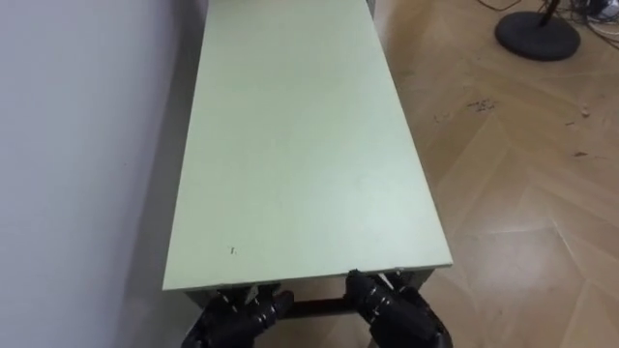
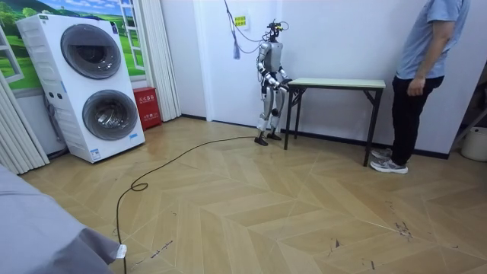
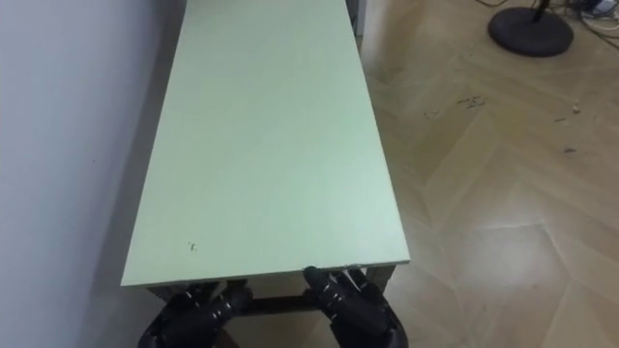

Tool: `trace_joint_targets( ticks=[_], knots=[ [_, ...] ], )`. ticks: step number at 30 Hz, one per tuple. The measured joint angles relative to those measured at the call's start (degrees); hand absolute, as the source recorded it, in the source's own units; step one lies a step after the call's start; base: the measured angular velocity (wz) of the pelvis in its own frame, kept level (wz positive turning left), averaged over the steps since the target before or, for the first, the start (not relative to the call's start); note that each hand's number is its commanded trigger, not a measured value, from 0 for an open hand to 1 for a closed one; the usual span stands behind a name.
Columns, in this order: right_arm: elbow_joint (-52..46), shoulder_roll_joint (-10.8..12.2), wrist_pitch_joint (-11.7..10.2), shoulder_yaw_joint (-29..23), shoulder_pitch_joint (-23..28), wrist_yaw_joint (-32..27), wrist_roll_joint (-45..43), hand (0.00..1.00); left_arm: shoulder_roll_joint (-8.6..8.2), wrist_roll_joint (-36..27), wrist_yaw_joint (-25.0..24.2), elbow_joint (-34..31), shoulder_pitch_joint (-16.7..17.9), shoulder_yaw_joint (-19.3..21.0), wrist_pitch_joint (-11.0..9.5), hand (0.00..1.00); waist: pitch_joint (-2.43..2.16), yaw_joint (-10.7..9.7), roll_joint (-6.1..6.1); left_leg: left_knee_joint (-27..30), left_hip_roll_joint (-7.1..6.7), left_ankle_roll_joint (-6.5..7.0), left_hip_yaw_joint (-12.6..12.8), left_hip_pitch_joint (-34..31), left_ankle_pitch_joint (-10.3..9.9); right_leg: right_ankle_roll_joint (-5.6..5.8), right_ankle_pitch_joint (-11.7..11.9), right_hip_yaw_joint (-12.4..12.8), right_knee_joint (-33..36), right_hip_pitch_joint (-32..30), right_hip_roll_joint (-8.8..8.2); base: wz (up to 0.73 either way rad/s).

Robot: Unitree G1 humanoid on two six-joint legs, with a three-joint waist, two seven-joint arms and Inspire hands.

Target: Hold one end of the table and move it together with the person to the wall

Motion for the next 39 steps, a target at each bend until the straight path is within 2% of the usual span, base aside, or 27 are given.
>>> trace_joint_targets(
  ticks=[6, 12, 14, 16, 18, 22, 24, 29, 35, 39],
  knots=[
    [7.6, -0.4, 1.4, -0.4, -1.7, -0.1, -6.4, 0.00, -0.17, 0.9, 1.1, 6.5, -0.5, 0.5, 0.6, 0.00, 0.06, -0.1, -0.11, -0.1, 0.03, 0.00, 0.1, -0.2, 0.0, 0.02, 0.2, -0.5, -0.1, 0.0, -0.01, 0.01],
    [18.3, -0.4, 1.6, -2.8, -2.6, -0.2, -8.8, 0.00, -0.07, 2.2, 3.4, 13.9, -1.5, 1.3, 0.5, 0.00, 0.01, -0.1, -0.30, -0.6, 0.09, -0.03, 0.1, 0.4, 0.0, 0.02, 0.2, -0.2, -0.1, 0.2, 0.05, -0.01],
    [21.0, -0.4, 1.6, -4.5, -2.6, -0.2, -9.5, 0.00, -0.07, 3.7, 3.7, 16.3, -1.7, 2.3, 0.5, 0.00, -0.09, -0.3, -0.42, -0.6, 0.09, -0.05, 0.1, 0.5, 0.0, 0.02, 0.2, -0.1, -0.3, 0.5, 0.09, -0.02],
    [25.6, -0.1, 1.6, -6.8, -2.6, -0.4, -10.6, 0.00, -0.13, 5.7, 4.8, 19.6, -1.9, 3.2, 0.6, 0.00, -0.53, -0.4, -1.01, -0.6, 0.04, -0.09, 0.1, 0.9, 0.0, 0.00, 0.2, -0.2, -1.1, 1.0, 0.10, 0.00],
    [29.9, -0.1, 2.0, -9.7, -2.5, -1.5, -13.2, 0.00, -0.24, 8.5, 6.0, 23.0, -1.4, 5.2, 0.8, 0.00, -0.57, -0.3, -1.20, -1.1, 0.07, -0.12, 0.1, 1.8, 0.0, 0.00, 0.2, -0.3, -1.1, 1.4, 0.12, -0.02],
    [35.4, 0.2, 3.0, -12.0, -2.4, -3.0, -15.6, 0.00, -0.61, 10.9, 7.6, 25.1, 0.4, 8.2, 1.5, 0.00, -0.43, -0.2, -1.49, -1.5, 0.09, -0.28, 0.1, 2.6, -0.1, 0.00, 0.2, -0.3, -1.3, 2.0, 0.16, -0.01],
    [38.2, 1.0, 4.1, -13.5, -2.4, -4.1, -17.4, 0.00, -2.06, 13.0, 8.9, 26.8, 0.5, 11.9, 1.7, 0.00, -0.19, 0.1, -1.83, -1.6, 0.15, -0.31, 0.2, 2.7, -0.2, 0.00, 0.2, -0.2, -1.3, 2.1, 0.25, -0.02],
    [40.4, 2.4, 5.4, -16.0, -2.4, -5.9, -22.0, 0.00, -3.76, 21.6, 11.8, 28.8, 0.1, 17.9, 1.8, 0.00, -0.17, 0.1, -1.86, -2.0, 0.48, -0.52, 1.2, 3.7, -0.3, -0.01, 0.2, 1.4, -1.3, 2.5, 0.58, -0.12],
    [40.9, 2.9, 6.5, -15.8, -2.5, -7.3, -22.8, 0.00, -4.20, 28.1, 17.1, 29.2, 0.0, 20.9, 2.3, 0.00, -0.47, 0.2, -2.08, -2.2, 0.69, -0.63, 1.4, 4.4, -0.3, -0.31, 0.4, 1.4, -2.0, 3.3, 0.76, -0.02],
    [41.4, 3.5, 6.7, -15.8, -2.6, -7.4, -23.1, 0.00, -4.28, 31.9, 20.0, 30.1, 0.0, 22.2, 3.0, 0.00, -0.74, 0.6, -2.94, -2.3, 0.99, -0.80, 1.8, 4.4, -0.4, -0.52, 0.5, 1.3, -2.0, 3.2, 0.99, -0.05]
  ],
)
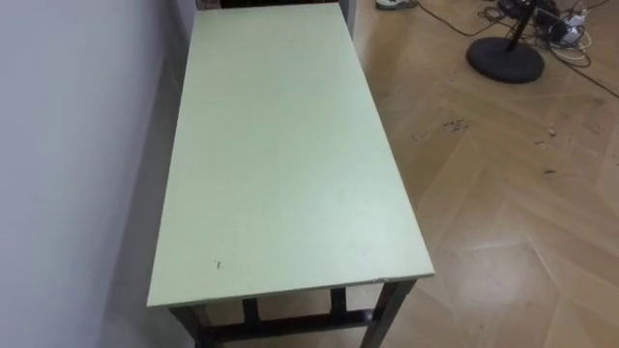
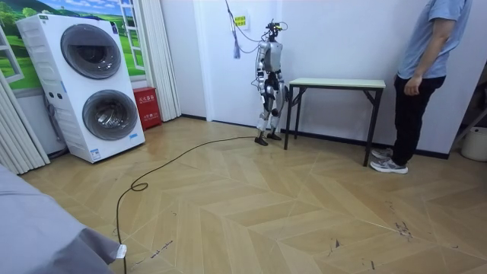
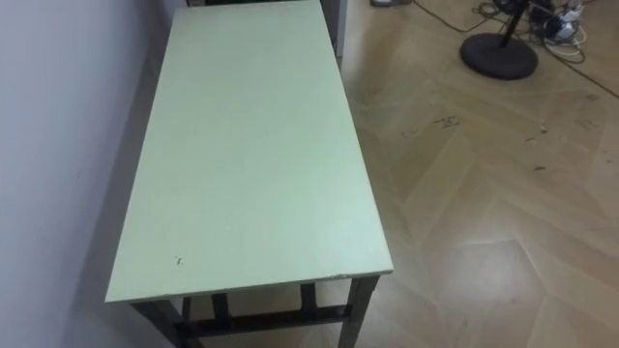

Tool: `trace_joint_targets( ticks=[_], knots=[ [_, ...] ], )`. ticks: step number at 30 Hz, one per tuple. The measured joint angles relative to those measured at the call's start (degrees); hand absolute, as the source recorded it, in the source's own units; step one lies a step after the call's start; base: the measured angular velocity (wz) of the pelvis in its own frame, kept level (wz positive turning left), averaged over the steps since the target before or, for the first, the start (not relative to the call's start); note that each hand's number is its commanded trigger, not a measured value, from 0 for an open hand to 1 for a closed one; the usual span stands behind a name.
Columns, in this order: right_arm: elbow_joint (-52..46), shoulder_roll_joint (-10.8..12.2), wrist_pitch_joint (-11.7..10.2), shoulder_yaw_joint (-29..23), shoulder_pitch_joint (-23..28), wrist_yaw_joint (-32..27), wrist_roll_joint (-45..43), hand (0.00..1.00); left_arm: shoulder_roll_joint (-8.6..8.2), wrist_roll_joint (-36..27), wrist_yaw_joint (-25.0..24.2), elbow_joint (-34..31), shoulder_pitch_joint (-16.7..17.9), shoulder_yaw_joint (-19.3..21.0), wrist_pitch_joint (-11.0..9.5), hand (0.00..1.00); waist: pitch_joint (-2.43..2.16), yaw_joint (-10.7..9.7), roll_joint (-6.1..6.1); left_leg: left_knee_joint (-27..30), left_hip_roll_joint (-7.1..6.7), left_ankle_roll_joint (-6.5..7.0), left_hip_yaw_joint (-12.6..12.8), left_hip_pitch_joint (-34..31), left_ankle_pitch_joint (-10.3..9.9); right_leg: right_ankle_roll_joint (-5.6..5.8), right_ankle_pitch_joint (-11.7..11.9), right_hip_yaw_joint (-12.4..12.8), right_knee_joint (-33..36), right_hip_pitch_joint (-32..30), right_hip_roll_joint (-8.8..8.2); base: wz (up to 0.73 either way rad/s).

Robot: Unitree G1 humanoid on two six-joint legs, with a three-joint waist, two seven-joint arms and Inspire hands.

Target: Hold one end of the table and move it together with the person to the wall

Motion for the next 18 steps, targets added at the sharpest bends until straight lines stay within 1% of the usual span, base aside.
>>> trace_joint_targets(
  ticks=[1, 4, 6, 10, 12, 13, 16, 18],
  knots=[
    [0.2, 0.1, 0.1, 0.0, -0.1, 0.0, 0.0, 0.00, -0.03, 0.3, 0.3, 0.0, 0.0, 0.1, 0.1, 0.00, -0.08, 0.1, -0.13, 0.0, 0.03, -0.02, 0.0, 0.0, 0.0, -0.02, 0.0, 0.0, 0.0, 0.0, 0.03, 0.00],
    [1.1, 0.1, 1.5, 0.0, -1.0, -0.6, 0.0, 0.00, -0.27, 1.9, 2.1, -0.1, -0.1, 0.4, 0.9, 0.00, -0.17, 0.4, -0.35, 0.1, 0.03, -0.06, -0.1, -0.5, 0.0, -0.13, 0.1, -0.1, 0.0, -0.2, 0.13, 0.01],
    [1.1, 0.1, 2.2, 0.0, -1.2, -1.0, 0.0, 0.00, -0.35, 3.3, 3.3, 0.0, -0.2, 0.5, 1.8, 0.00, -0.22, 0.5, -0.43, 0.3, 0.01, -0.12, -0.2, -0.7, -0.1, -0.14, 0.1, -0.2, -0.1, -0.3, 0.18, 0.04],
    [1.1, 0.4, 2.3, 0.0, -1.2, -1.9, 0.0, 0.00, -0.45, 5.6, 4.8, 0.0, -0.2, 0.6, 3.0, 0.00, -0.25, 0.7, -0.49, 0.3, 0.00, -0.22, -0.3, -0.7, -0.1, -0.15, 0.1, -0.2, -0.1, -0.2, 0.31, 0.00],
    [1.1, 0.4, 2.3, 0.0, -1.3, -2.2, -0.3, 0.00, -0.45, 7.8, 5.3, 0.4, -0.2, 0.7, 3.7, 0.00, -0.26, 0.8, -0.45, 0.3, 0.04, -0.32, -0.4, -0.8, -0.2, -0.16, 0.1, -0.2, -0.1, -0.2, 0.40, 0.00],
    [1.1, 0.4, 2.3, 0.0, -1.3, -2.2, -0.5, 0.00, -0.45, 8.2, 5.5, 0.6, -0.2, 0.7, 3.8, 0.00, -0.25, 0.8, -0.45, 0.4, 0.06, -0.35, -0.4, -0.8, -0.2, -0.16, 0.1, -0.2, -0.1, -0.2, 0.43, 0.00],
    [1.1, 0.4, 2.3, 0.0, -1.4, -2.3, -1.0, 0.00, -0.57, 11.8, 6.0, 1.3, -0.1, 0.8, 4.6, 0.00, -0.26, 0.8, -0.40, 0.5, 0.13, -0.46, -0.5, -0.8, -0.3, -0.16, 0.1, -0.1, -0.1, -0.2, 0.53, 0.00],
    [1.1, 0.4, 2.5, 0.0, -1.7, -2.6, -1.2, 0.00, -0.75, 13.6, 6.2, 1.3, -0.1, 0.9, 5.5, 0.00, -0.24, 0.8, -0.39, 0.9, 0.13, -0.49, -0.6, -0.9, -0.3, -0.16, 0.1, -0.1, -0.1, -0.2, 0.55, 0.00]
  ],
)
